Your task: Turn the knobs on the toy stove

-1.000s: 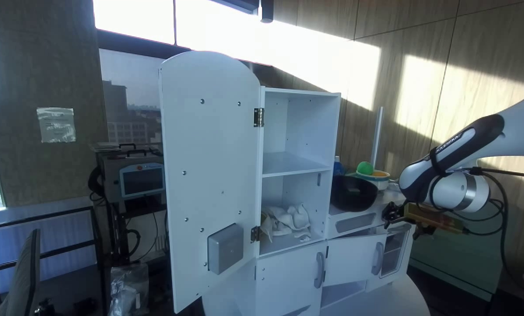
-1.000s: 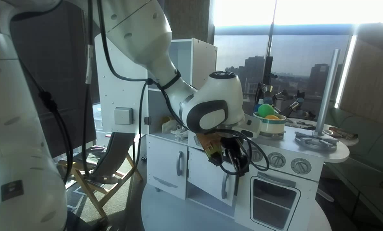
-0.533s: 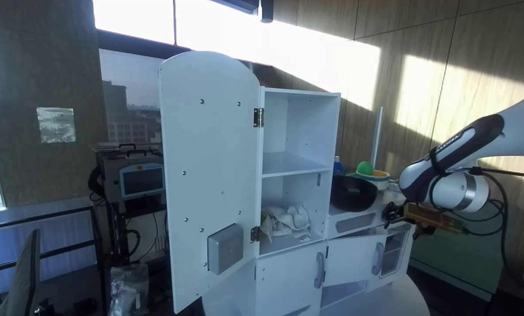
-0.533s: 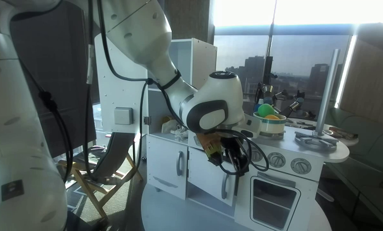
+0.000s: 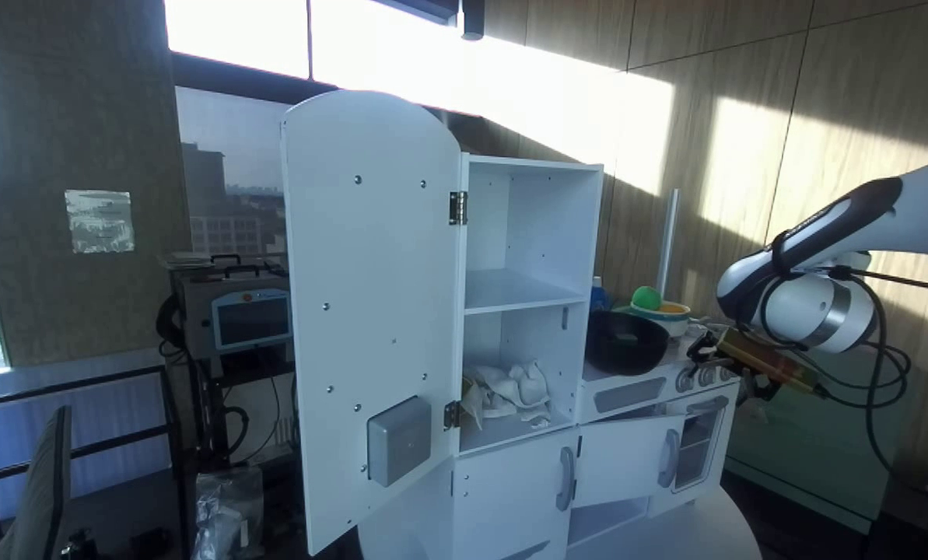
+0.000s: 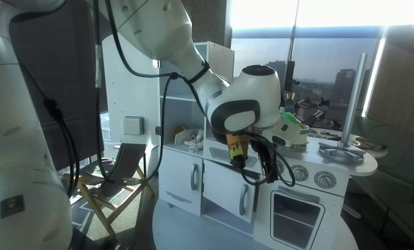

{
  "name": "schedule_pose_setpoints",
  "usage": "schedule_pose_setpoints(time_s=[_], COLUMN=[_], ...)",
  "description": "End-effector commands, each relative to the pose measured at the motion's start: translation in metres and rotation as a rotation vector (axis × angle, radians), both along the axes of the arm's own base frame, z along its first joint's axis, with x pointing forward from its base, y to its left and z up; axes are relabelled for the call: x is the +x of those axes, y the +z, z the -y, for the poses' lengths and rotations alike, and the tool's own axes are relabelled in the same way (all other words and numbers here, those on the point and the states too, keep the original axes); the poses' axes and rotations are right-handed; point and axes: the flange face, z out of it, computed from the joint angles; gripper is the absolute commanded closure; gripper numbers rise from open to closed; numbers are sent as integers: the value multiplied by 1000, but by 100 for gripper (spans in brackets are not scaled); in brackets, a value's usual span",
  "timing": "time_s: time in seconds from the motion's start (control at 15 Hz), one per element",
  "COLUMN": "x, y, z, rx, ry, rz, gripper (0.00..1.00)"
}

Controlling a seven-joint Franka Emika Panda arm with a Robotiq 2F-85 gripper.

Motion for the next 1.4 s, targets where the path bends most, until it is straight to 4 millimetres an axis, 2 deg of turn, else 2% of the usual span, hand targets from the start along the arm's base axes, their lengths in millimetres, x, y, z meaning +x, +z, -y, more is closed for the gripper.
schedule_pose_setpoints(time_s=[0.0,0.13,0.27,0.47,0.73,0.93,1.07,1.33], x=[-13,-23,-25,-16,7,10,6,-2], y=[8,10,10,4,-11,-15,-15,8], z=[26,39,50,65,88,102,105,97], rx=[62,88,97,101,97,140,179,274], ry=[-141,-231,-302,-460,-653,-777,-824,-823], rz=[47,91,121,143,170,161,164,275], gripper=[0,0,0,0,0,0,0,0])
